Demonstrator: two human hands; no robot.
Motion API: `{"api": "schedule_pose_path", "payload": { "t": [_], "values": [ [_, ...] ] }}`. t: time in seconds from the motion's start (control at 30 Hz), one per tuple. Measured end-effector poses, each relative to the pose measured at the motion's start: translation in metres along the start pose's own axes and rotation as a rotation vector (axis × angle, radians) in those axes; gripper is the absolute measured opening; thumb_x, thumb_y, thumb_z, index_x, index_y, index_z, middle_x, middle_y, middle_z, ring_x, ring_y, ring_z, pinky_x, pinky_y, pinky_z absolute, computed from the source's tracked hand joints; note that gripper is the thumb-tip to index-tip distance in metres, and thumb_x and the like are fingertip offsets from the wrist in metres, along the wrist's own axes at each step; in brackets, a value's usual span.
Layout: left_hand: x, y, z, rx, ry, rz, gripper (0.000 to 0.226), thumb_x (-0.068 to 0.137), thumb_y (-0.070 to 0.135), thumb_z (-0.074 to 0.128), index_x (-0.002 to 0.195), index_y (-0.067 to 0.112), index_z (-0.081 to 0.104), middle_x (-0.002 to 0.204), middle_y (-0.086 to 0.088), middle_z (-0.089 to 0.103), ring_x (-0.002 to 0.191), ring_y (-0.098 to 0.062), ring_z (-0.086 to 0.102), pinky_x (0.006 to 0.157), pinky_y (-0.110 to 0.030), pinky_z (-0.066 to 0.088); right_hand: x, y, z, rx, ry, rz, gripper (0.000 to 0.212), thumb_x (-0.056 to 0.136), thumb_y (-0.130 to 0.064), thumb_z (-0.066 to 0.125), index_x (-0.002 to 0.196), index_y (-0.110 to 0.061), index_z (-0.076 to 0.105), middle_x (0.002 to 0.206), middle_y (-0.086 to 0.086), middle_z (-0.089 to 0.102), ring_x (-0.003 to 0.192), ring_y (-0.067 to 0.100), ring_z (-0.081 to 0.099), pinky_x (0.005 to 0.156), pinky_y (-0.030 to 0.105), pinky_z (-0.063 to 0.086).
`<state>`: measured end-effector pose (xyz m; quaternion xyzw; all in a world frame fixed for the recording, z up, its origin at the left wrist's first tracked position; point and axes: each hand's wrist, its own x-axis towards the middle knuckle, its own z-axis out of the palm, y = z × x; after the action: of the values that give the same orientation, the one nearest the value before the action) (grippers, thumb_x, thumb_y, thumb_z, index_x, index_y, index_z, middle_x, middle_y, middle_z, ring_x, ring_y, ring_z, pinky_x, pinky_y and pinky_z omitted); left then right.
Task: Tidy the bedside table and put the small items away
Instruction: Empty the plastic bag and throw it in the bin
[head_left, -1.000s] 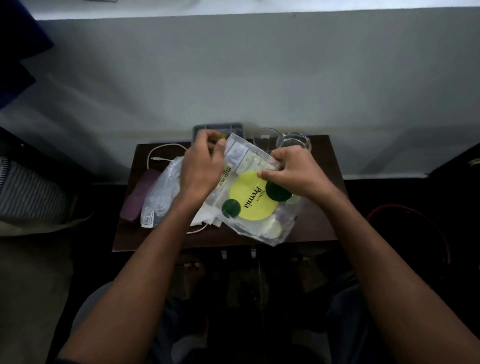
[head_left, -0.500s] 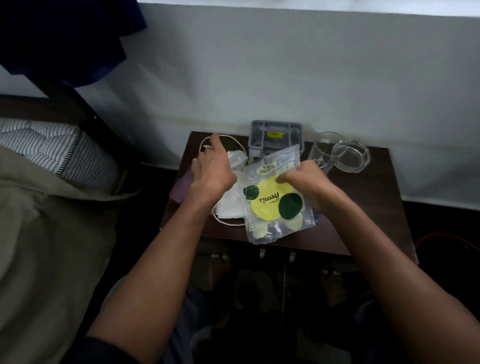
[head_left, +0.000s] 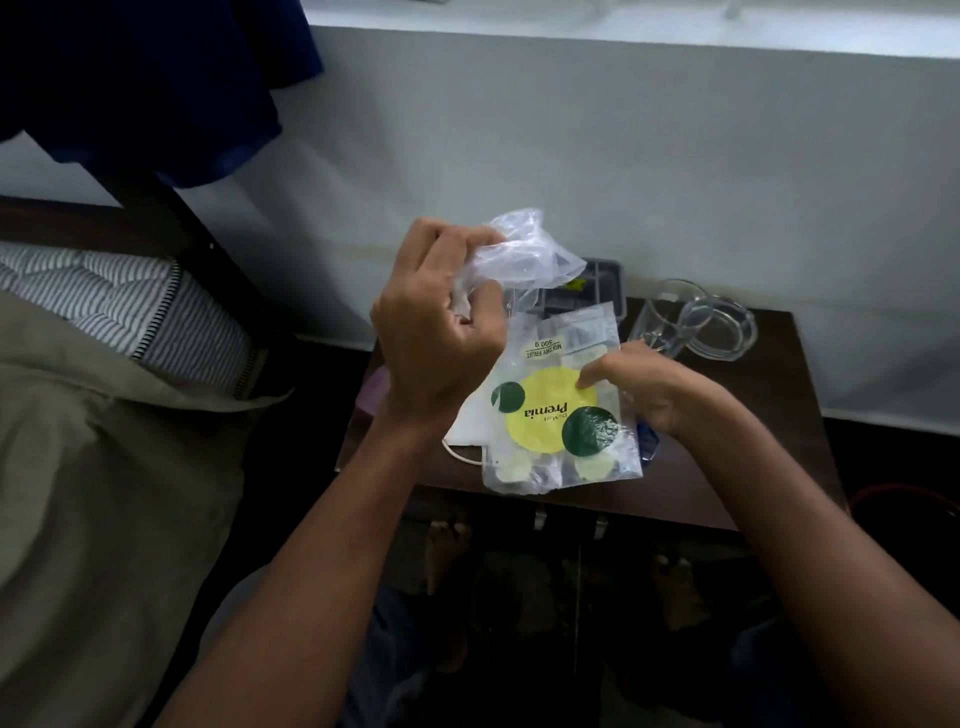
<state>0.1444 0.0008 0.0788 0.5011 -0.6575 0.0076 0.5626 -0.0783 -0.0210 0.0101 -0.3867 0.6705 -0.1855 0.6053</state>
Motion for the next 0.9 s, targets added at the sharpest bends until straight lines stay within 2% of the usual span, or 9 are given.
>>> {"api": "schedule_pose_path", "payload": {
  "t": [0.13,0.33,0.5,0.57,0.63,0.7,0.77,0.83,0.9],
  "values": [
    [-0.008,0.004,0.003,-0.21,-0.124,0.043,0.031,0.075,-0.001,0.057,0.097,0.008,0.077,0.088,-0.002,0.066,0.068,-0.023,0.057,0.06,-0.039,0.047,-0.009,0.0,-0.003,0.184,-0.106,-0.009,0.034,0.101,-0.01,0.059,0.134,-0.006,0.068,0.117,0.012,0.081,0.11,0.034,0.075,0.102,0.049,0.058],
    [-0.021,0.006,0.024,-0.095,-0.78,0.086,0.033,0.076,0.019,0.066,0.105,0.027,0.08,0.094,0.016,0.066,0.062,0.009,0.049,0.061,-0.019,0.034,-0.017,0.0,-0.009,0.728,-0.371,-0.111,0.051,0.109,-0.031,0.038,0.141,-0.001,0.064,0.136,0.021,0.068,0.117,0.035,0.068,0.116,0.054,0.045],
    [-0.026,0.008,0.031,-0.074,-0.979,0.002,0.038,0.075,0.034,0.059,0.106,0.039,0.08,0.086,0.015,0.066,0.065,-0.004,0.057,0.063,-0.027,0.047,-0.023,0.006,-0.011,0.807,-0.599,-0.165,0.102,0.094,-0.086,0.039,0.155,-0.006,0.053,0.16,0.027,0.048,0.15,0.046,0.044,0.126,0.061,0.031],
    [-0.024,0.008,0.03,-0.126,-1.023,-0.005,0.03,0.081,0.036,0.061,0.103,0.037,0.081,0.088,0.018,0.069,0.071,-0.007,0.063,0.066,-0.031,0.052,-0.026,0.011,-0.01,0.688,-0.535,-0.222,0.077,0.099,-0.068,0.054,0.148,-0.008,0.061,0.151,0.026,0.059,0.138,0.043,0.059,0.115,0.057,0.048],
    [-0.023,0.009,0.029,-0.243,-0.963,-0.063,0.021,0.091,0.035,0.064,0.097,0.03,0.084,0.09,0.015,0.077,0.076,-0.013,0.071,0.067,-0.039,0.056,-0.026,0.013,-0.01,0.522,-0.351,-0.312,0.035,0.099,-0.026,0.071,0.128,-0.005,0.073,0.126,0.017,0.075,0.11,0.032,0.075,0.09,0.042,0.064],
    [-0.021,0.009,0.031,-0.292,-0.694,-0.172,0.021,0.097,0.034,0.067,0.091,0.024,0.084,0.086,0.01,0.079,0.076,-0.015,0.074,0.067,-0.044,0.058,-0.02,0.018,-0.012,0.481,-0.199,-0.35,0.027,0.093,-0.001,0.072,0.12,-0.003,0.073,0.11,0.01,0.08,0.099,0.026,0.077,0.081,0.035,0.065],
    [-0.016,0.001,0.036,-0.177,-0.377,-0.302,0.018,0.092,0.04,0.074,0.094,0.024,0.08,0.093,0.011,0.076,0.084,-0.014,0.073,0.078,-0.046,0.06,-0.015,0.018,-0.018,0.486,-0.14,-0.363,0.036,0.093,0.004,0.072,0.128,-0.001,0.068,0.116,0.012,0.08,0.109,0.03,0.077,0.087,0.037,0.064],
    [-0.012,-0.008,0.037,-0.078,-0.355,-0.551,0.054,0.078,0.058,0.081,0.12,0.025,0.07,0.119,0.007,0.068,0.11,-0.016,0.067,0.101,-0.045,0.055,-0.013,0.017,-0.023,0.479,-0.133,-0.387,0.039,0.092,0.002,0.074,0.13,0.006,0.065,0.129,0.022,0.074,0.124,0.039,0.07,0.103,0.048,0.06],
    [-0.008,-0.017,0.036,-0.314,-0.572,-0.908,0.097,0.064,0.072,0.086,0.141,0.02,0.058,0.138,0.0,0.065,0.126,-0.023,0.065,0.11,-0.047,0.052,-0.012,0.017,-0.027,0.49,-0.159,-0.407,0.033,0.091,0.002,0.076,0.123,0.005,0.071,0.131,0.026,0.071,0.127,0.042,0.067,0.106,0.051,0.058]
  ]
}}
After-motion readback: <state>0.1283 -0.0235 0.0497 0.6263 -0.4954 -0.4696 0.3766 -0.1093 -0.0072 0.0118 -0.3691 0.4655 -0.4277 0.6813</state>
